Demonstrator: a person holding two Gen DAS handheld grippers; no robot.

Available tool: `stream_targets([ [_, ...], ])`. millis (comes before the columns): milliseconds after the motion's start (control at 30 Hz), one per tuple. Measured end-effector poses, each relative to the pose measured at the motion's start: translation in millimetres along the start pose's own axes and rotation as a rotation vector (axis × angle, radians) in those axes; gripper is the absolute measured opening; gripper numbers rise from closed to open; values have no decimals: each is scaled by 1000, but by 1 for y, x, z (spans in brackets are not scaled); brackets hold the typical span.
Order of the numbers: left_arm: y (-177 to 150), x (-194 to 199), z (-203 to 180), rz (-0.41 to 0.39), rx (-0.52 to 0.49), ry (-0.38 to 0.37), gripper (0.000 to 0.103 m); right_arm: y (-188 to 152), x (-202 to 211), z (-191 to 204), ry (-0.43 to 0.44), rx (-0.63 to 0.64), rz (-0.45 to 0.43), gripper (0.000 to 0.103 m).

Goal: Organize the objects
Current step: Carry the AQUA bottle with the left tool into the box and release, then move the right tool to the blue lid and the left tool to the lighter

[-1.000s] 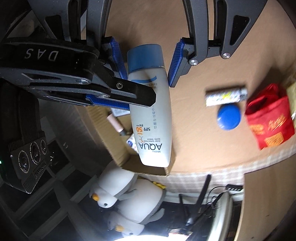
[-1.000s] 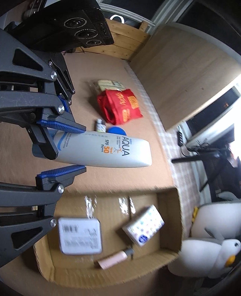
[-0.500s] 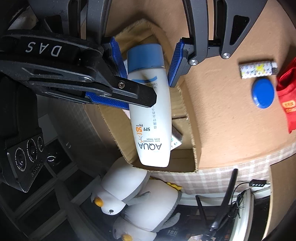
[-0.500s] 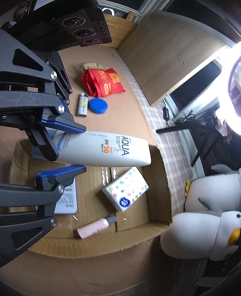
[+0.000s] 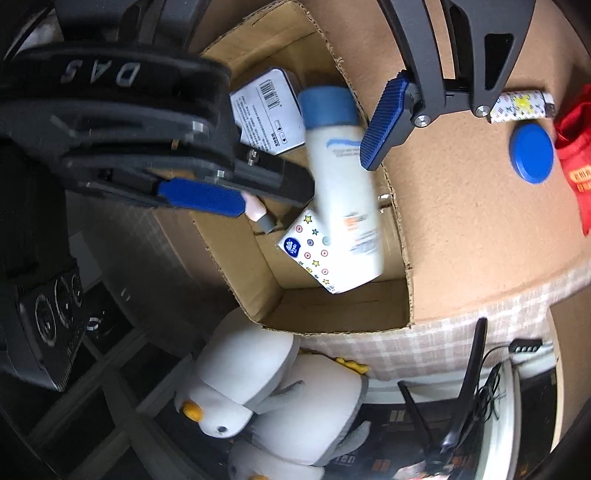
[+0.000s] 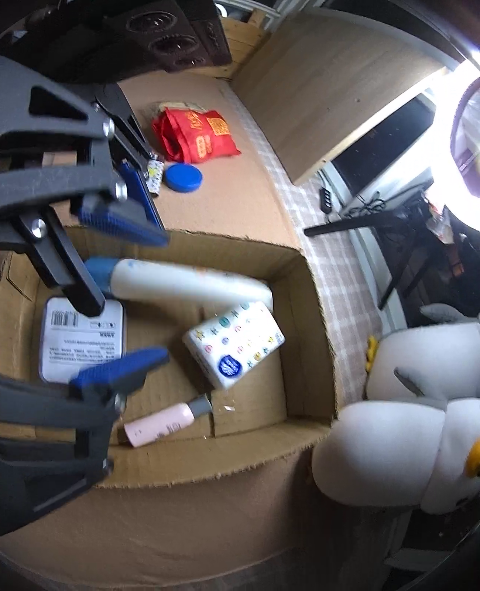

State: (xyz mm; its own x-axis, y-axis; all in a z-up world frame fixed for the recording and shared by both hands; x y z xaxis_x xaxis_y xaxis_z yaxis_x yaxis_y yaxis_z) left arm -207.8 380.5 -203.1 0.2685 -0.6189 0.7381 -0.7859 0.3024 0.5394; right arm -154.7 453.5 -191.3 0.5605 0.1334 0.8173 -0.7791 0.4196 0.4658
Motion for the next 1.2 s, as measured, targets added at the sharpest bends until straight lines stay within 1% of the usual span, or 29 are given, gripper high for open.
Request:
stream_targets([
  [67,-1,1,-1,-1,-13,4,77,1,2,-5,-13,-13,-9,59],
  [233,-2,7,0,-5,-6,-8,77,1,5,-11,-24,-36,-16,59],
  [367,-4,20,1,-12,-7,-13,78,0,9,-13,-26,-52,-23,60],
  [633,-15,50,21,-25,5,1,78,-8,14,8,-29,-27,-40,60],
  [767,-22,69,43,-38,27,24,78,-16,14,25,-26,15,-37,60],
  [900,-31,89,69,-48,55,49,78,-24,17,43,1,26,-58,60],
  [1033,-44,111,100,-59,76,88,78,-29,19,61,56,3,-79,60],
  [1200,-65,133,146,-61,138,131,78,-32,18,81,99,1,-94,60],
])
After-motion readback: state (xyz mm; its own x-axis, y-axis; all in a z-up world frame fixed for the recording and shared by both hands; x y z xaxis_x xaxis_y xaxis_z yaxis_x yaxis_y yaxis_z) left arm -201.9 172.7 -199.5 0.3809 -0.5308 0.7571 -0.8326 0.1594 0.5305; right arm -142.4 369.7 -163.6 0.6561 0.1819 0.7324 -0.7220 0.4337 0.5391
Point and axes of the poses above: each gripper's, at about its wrist camera, not at the fingertips, and x roughly against the way its jaws point, z to its left, y to its top, the point moved 8 cm from there along -x, roughly the way its jaws point, and after that the axes turned 8 degrees about -z, right-handed, at the moved point
